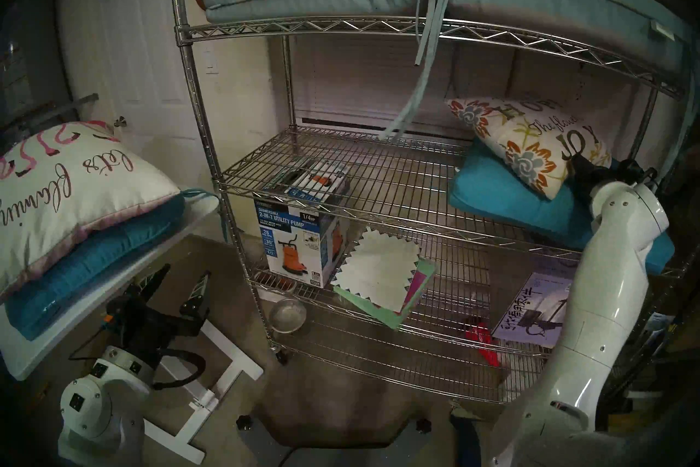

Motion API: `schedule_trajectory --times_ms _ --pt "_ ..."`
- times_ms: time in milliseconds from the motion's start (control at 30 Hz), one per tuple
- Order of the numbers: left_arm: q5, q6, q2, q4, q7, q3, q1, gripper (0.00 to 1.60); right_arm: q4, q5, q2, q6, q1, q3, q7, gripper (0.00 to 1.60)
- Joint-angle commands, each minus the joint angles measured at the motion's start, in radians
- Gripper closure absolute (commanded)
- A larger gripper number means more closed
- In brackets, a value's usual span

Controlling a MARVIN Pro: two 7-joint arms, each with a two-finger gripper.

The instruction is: Put cushion on the shelf

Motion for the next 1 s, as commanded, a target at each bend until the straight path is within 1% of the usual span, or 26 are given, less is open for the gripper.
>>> schedule_trajectory --times_ms 0,67,233,267,300,333,400,567,600,633,667,767,833,967 --pt "0.003 -0.003 0.001 -0.026 -0.001 0.000 0.005 0.00 -0.043 -0.046 0.079 -0.052 -0.084 0.021 0.081 1.60" --pt "0.003 -0.003 0.001 -0.027 -0.001 0.000 0.005 0.00 -0.037 -0.057 0.092 -0.075 -0.097 0.019 0.119 1.60" --pt "0.003 -0.002 0.001 -0.027 -0.001 0.000 0.006 0.00 -0.048 -0.088 0.096 -0.118 -0.123 0.013 0.161 1.60" --pt "0.003 -0.002 0.001 -0.027 -0.001 0.000 0.006 0.00 -0.056 -0.092 0.093 -0.125 -0.132 0.014 0.169 1.00" --pt "0.003 -0.002 0.001 -0.027 -0.001 0.000 0.006 0.00 -0.068 -0.098 0.091 -0.133 -0.144 0.015 0.177 0.26" --pt "0.003 -0.002 0.001 -0.027 -0.001 0.000 0.006 0.00 -0.078 -0.102 0.088 -0.138 -0.152 0.017 0.181 0.00" --pt "0.003 -0.002 0.001 -0.027 0.000 0.000 0.006 0.00 -0.101 -0.109 0.080 -0.152 -0.172 0.024 0.196 0.00" --pt "0.003 -0.002 0.001 -0.027 0.000 0.000 0.006 0.00 -0.175 -0.106 0.053 -0.146 -0.213 0.051 0.211 0.00" --pt "0.003 -0.003 0.001 -0.027 0.000 0.000 0.006 0.00 -0.178 -0.105 0.053 -0.148 -0.217 0.055 0.217 0.00" --pt "0.003 -0.003 0.001 -0.027 0.000 0.000 0.006 0.00 -0.202 -0.103 0.042 -0.141 -0.232 0.063 0.216 0.00" --pt "0.003 -0.003 0.001 -0.027 0.000 0.000 0.006 0.00 -0.198 -0.102 0.043 -0.146 -0.237 0.067 0.227 0.00" --pt "0.003 -0.003 0.001 -0.027 0.000 0.000 0.006 0.00 -0.252 -0.098 0.017 -0.130 -0.274 0.089 0.231 0.00" --pt "0.003 -0.002 0.001 -0.027 0.000 0.000 0.006 0.00 -0.264 -0.092 0.008 -0.128 -0.287 0.102 0.241 0.00" --pt "0.003 -0.003 0.001 -0.027 0.000 0.000 0.006 0.00 -0.320 -0.071 -0.022 -0.106 -0.318 0.128 0.253 0.00"
